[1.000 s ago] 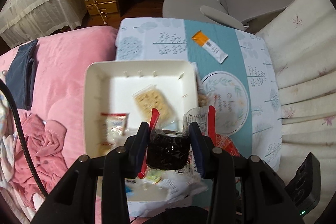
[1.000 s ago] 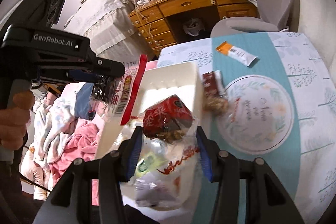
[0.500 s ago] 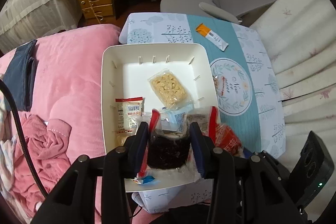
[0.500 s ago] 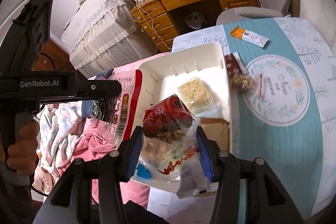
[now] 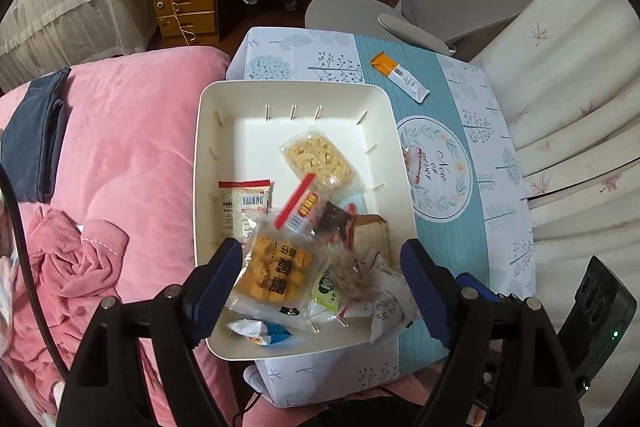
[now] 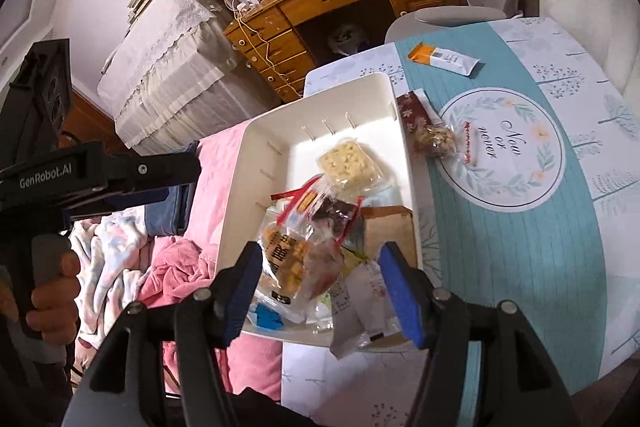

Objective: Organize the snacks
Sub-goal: 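Open both grippers to release the packets in the tray, then grasp the nut bag with the left gripper while the right grasps the orange-white bar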

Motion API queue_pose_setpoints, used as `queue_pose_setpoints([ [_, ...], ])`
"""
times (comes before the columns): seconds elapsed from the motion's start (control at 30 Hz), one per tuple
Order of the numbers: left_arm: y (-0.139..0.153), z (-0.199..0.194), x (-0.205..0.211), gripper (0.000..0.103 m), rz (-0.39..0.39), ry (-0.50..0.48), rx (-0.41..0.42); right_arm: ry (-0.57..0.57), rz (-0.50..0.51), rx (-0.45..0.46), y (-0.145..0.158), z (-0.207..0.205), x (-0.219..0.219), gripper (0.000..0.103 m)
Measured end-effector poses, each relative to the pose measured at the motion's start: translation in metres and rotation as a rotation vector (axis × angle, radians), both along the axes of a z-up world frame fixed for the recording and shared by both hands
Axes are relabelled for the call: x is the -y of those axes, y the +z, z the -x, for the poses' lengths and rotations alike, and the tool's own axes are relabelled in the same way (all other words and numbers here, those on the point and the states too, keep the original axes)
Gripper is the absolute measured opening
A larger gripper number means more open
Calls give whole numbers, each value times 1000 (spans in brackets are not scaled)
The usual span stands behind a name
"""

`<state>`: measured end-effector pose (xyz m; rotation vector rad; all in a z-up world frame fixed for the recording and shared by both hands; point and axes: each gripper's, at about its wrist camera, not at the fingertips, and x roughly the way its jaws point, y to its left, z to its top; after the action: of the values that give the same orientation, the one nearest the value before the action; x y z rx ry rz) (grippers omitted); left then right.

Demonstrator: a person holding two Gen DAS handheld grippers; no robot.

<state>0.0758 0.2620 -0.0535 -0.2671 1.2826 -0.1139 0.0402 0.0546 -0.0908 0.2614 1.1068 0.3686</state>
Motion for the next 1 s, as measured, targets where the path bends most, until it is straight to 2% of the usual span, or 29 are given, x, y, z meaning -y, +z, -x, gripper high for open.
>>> queue_pose_setpoints([
  [0.3, -7, 17, 23, 80, -10, 66, 17, -10, -10, 3, 2, -4, 34, 62],
  [0.5, -14, 25, 60, 80, -10, 124, 15, 6, -5, -9, 2, -14, 69, 62],
  [0.87, -13, 21, 134, 80, 3, 293, 52, 111, 27, -40, 4, -51, 141, 64],
  [1.0, -21, 12, 160, 80, 11, 337, 16, 150, 57, -37, 4, -69, 165, 65],
])
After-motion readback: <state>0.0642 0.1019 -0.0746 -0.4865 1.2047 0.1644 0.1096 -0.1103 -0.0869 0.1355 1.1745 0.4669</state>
